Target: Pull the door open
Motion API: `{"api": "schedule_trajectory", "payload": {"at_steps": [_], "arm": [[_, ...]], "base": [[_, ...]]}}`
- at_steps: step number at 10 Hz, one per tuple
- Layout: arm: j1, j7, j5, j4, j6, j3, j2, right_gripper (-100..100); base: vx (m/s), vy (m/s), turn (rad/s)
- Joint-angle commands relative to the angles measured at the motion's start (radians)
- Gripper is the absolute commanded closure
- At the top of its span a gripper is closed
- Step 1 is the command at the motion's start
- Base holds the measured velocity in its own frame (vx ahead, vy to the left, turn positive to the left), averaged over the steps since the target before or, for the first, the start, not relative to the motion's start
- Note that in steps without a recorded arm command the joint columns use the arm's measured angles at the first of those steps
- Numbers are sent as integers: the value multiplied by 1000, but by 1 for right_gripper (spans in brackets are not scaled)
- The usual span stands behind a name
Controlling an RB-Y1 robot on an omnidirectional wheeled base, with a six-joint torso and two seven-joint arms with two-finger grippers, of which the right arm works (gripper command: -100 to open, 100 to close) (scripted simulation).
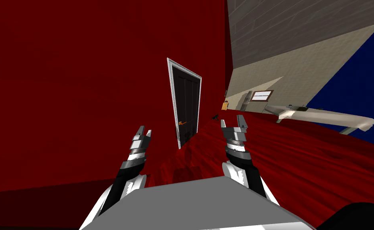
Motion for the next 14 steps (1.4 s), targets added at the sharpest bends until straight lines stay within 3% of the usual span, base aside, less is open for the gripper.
{"api": "schedule_trajectory", "payload": {"at_steps": [1,4,10,11,13,14], "arm": [[-14,-1,-1,41,-6,-2,-10,-100],[-35,-2,-3,101,-15,-4,-23,-100],[-101,-5,-8,285,-44,-12,-57,-100],[-101,-5,-8,290,-44,-12,-57,-100],[-129,-6,-11,356,-56,-15,-69,-100],[-129,-6,-11,369,-56,-15,-69,-100]], "base": [[99,-65,139],[34,-16,130],[58,-41,160],[44,-33,69],[49,-31,164],[42,-37,63]]}}
